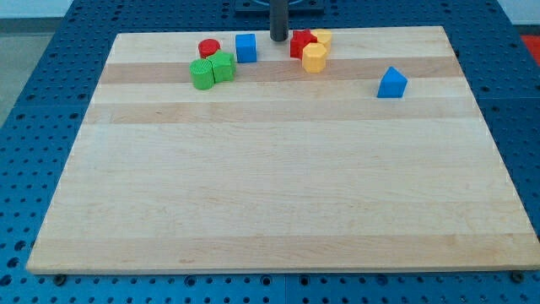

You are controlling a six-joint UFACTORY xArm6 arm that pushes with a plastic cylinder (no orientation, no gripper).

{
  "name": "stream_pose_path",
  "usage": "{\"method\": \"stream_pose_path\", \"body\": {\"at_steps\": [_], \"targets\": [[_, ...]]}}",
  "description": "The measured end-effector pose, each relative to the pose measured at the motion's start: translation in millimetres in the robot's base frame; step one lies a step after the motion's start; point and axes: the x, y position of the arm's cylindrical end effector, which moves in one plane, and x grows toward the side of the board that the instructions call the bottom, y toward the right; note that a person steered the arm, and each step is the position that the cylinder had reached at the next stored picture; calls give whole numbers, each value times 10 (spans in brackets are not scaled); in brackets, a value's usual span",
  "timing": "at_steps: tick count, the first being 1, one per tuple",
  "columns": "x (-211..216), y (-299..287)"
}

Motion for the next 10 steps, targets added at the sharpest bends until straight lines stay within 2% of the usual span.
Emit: {"method": "stream_pose_path", "body": {"at_steps": [3, 5, 8, 9, 10], "targets": [[164, -822], [624, -447], [1551, 943], [1628, 1112], [1457, 881]]}}
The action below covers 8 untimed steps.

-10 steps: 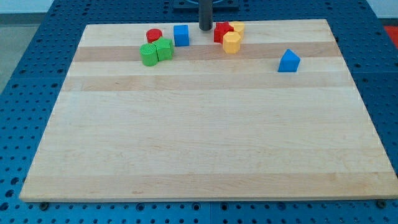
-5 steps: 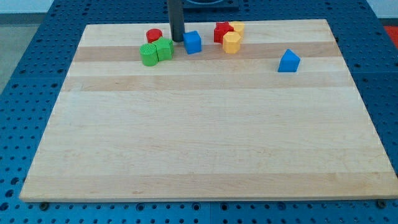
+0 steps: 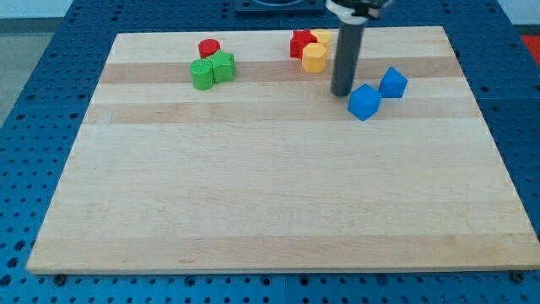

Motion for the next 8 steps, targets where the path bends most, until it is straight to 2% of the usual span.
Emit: {"method": "stream_pose_path", "body": {"at_steps": [1, 2, 3, 5, 6, 7, 8], "targets": [[-112, -490], [-179, -744], [-176, -589], [-338, 177], [-696, 605], [-1176, 721], [-1464, 699]]}}
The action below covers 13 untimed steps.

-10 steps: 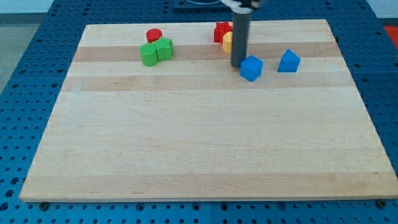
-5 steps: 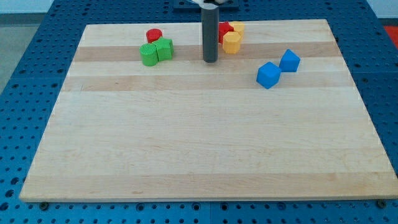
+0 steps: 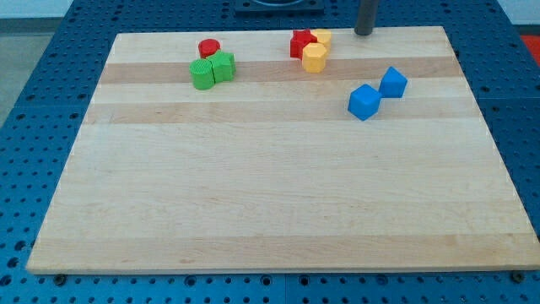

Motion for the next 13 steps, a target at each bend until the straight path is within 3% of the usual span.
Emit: {"method": "stream_pose_path", "body": {"at_steps": [3, 4, 6, 8, 11, 13], "targets": [[75, -863], [343, -863], [413, -967], [455, -1575], [789, -1568], [1229, -1392]]}}
